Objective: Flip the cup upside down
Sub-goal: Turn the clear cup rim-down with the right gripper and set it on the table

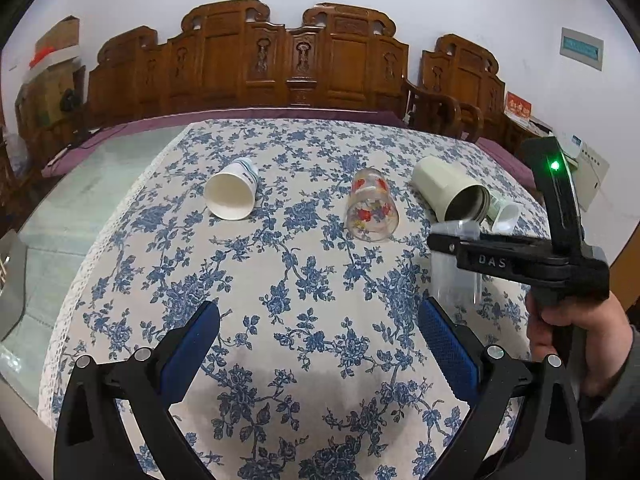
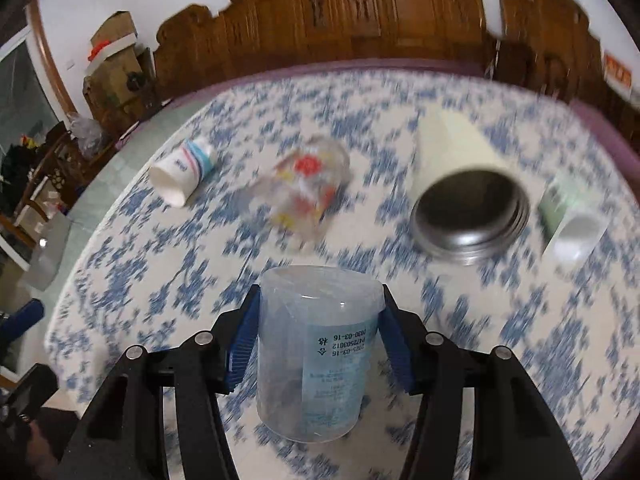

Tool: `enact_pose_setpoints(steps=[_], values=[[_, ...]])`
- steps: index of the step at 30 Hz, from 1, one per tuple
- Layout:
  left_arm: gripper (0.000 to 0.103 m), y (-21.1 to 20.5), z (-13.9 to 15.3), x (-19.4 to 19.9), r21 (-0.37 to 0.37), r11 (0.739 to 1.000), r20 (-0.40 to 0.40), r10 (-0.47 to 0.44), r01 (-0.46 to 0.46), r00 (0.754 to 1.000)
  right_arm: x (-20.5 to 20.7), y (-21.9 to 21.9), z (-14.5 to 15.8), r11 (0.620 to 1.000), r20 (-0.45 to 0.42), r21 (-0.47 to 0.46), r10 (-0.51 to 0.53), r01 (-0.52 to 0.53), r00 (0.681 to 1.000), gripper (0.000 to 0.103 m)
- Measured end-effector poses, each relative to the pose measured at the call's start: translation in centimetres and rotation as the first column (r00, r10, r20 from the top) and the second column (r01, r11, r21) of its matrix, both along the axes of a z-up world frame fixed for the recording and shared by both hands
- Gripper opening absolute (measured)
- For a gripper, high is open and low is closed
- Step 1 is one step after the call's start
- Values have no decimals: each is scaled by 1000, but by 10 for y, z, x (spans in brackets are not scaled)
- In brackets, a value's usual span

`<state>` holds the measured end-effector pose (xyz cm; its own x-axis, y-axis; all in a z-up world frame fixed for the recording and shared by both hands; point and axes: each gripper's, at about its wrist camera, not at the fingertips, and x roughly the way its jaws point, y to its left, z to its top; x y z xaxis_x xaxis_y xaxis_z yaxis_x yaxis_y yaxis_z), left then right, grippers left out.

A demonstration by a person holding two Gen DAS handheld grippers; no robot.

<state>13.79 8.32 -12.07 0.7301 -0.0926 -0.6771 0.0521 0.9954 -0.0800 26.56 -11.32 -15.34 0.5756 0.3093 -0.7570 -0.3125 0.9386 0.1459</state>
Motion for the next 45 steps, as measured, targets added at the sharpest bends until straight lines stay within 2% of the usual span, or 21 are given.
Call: enact_pose_setpoints(steps=[3, 7, 11, 17, 26, 30, 35, 37, 45], values=[[95, -1, -1, 0, 2, 1000, -3, -3, 3, 1000, -2, 5, 0, 998, 86, -62, 3, 3, 996, 59], [95, -4, -2, 1, 9, 1000, -6, -7, 7, 1000, -15, 12, -6, 991, 137, -130, 27, -9, 990, 59], [95, -5, -2, 0, 12, 1000, -4, -11, 11, 1000, -33, 12, -8, 989, 192, -145, 36, -8, 981, 59], [95, -6, -2, 0, 12, 1000, -1, -12, 12, 1000, -51, 5, -10, 994, 175, -110, 27, -8, 984, 58], [95, -8, -1, 0, 15, 1000, 0, -15, 15, 1000, -54, -2, -11, 999, 107, -42, 15, -11, 994, 59], [95, -8, -2, 0, 16, 1000, -4, -13, 13, 1000, -58, -5, -7, 999, 106, -27, 21, -19, 994, 69], [95, -10, -3, 0, 22, 1000, -3, -11, 11, 1000, -73, -15, 0, 1000, 105, 4, 8, -8, 994, 76], [95, -12, -5, -1, 30, 1000, -8, -7, 7, 1000, -81, -20, 5, 1000, 110, 11, -2, 1, 994, 83], [95, -23, -8, -5, 54, 999, -21, 4, -3, 1000, -111, -46, 19, 998, 118, 28, -53, 50, 992, 95]])
